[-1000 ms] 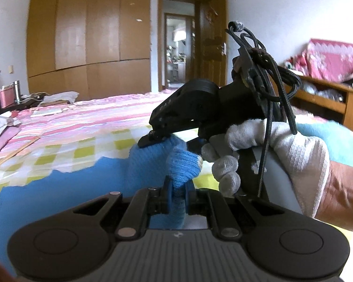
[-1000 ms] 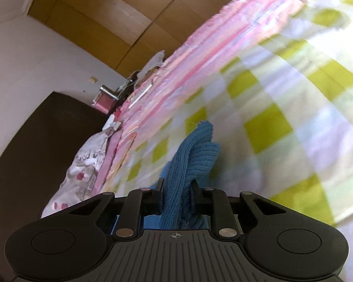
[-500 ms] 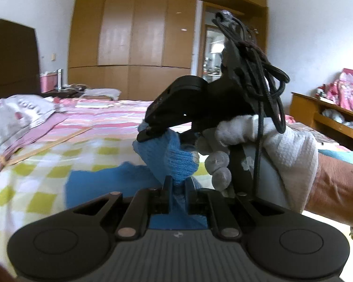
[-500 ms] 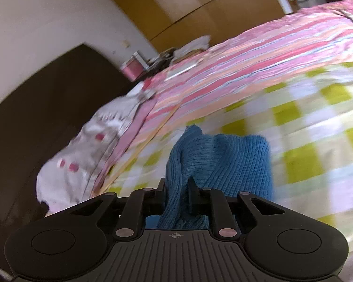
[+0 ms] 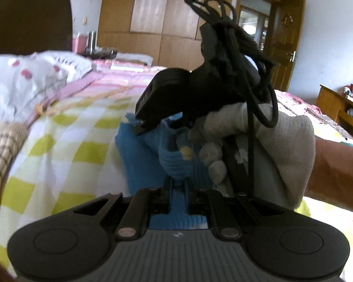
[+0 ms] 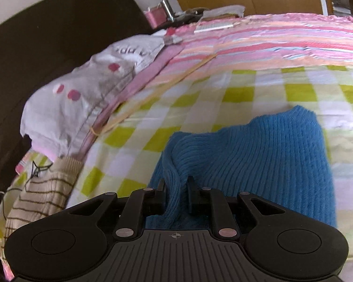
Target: Fold small clothes
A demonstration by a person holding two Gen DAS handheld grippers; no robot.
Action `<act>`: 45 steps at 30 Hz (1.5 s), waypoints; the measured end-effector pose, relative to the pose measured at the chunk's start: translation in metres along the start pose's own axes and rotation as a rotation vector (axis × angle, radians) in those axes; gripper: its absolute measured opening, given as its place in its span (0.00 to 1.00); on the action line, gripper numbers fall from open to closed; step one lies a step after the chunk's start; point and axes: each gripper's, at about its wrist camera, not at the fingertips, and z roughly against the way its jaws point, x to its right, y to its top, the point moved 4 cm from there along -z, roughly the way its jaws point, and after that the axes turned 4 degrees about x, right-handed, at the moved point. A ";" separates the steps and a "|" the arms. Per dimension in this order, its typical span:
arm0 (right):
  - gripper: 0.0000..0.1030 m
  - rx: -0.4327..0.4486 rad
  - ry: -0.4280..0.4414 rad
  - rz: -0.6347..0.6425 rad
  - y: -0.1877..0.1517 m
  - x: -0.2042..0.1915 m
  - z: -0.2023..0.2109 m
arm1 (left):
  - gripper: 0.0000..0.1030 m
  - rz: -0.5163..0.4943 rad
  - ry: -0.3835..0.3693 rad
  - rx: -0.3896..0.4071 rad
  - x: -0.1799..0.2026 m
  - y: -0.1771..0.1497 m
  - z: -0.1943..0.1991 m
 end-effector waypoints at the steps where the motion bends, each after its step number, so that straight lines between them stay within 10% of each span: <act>1: 0.18 -0.004 0.003 0.006 0.000 -0.002 -0.001 | 0.17 0.008 0.001 -0.004 -0.002 -0.002 0.003; 20: 0.30 -0.089 0.299 -0.007 -0.004 -0.021 0.027 | 0.18 0.049 0.020 0.025 -0.003 0.002 0.047; 30: 0.32 0.109 0.102 -0.014 0.031 0.048 0.096 | 0.19 0.062 0.059 0.070 0.005 0.044 -0.020; 45: 0.54 -0.007 0.068 -0.096 -0.026 0.105 0.088 | 0.28 0.063 0.236 -0.089 -0.026 0.006 -0.039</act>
